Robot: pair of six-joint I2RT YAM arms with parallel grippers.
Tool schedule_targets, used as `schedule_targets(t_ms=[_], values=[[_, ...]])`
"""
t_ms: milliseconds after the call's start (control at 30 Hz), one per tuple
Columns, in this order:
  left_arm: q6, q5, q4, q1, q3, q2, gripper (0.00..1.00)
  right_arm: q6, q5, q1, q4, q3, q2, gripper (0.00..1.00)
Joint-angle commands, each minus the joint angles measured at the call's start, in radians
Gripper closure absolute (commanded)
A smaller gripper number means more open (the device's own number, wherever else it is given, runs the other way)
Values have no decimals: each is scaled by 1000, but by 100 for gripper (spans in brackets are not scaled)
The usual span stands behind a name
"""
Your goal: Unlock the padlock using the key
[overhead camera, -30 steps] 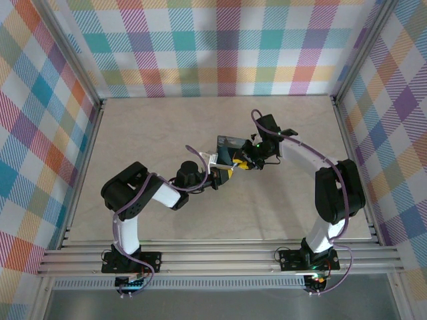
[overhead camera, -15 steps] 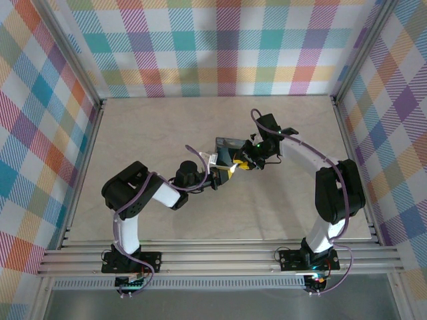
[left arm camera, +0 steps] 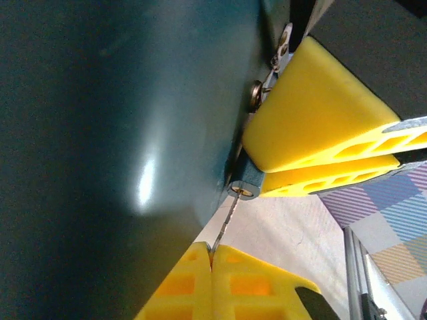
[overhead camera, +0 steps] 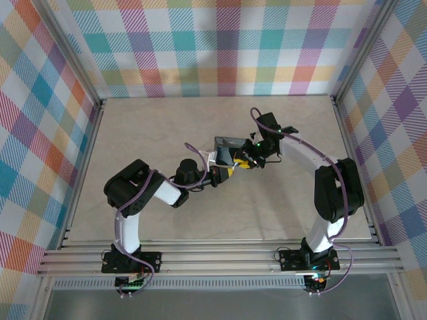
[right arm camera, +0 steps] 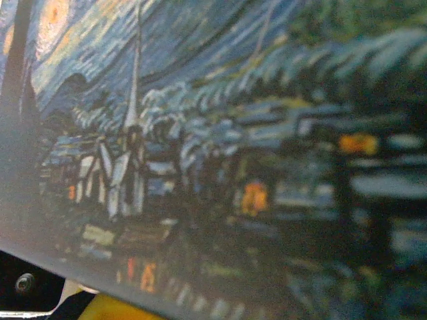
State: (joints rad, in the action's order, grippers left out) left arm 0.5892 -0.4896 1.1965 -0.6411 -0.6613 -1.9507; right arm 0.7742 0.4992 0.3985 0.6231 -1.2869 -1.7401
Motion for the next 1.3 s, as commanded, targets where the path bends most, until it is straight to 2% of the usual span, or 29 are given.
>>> schedule_targets(t_ms=[0,267,400,567,633,967,1100,1267], values=[[55,5,82,27,-47,-18,100,-44,110,17,70,-29,-1,100],[46,-10,87,32,-47,-17,100,-38,113,17,67,-22,-9,100],[-4,35,87,12,-40,-1,100,-47,103,17,95,-38,-13,100],[-148,146,20,-44,-13,61,100,-37,68,18,126,-49,-11,100],[-157,161,33,-51,-3,71,100,-25,54,19,121,-47,-8,100],[-99,125,88,-53,-14,67,100,5,16,38,111,-46,-8,100],[-3,89,158,-46,-39,17,100,18,43,45,81,-45,-16,100],[62,-2,158,-6,-63,2,100,-9,55,45,78,-33,-10,100]])
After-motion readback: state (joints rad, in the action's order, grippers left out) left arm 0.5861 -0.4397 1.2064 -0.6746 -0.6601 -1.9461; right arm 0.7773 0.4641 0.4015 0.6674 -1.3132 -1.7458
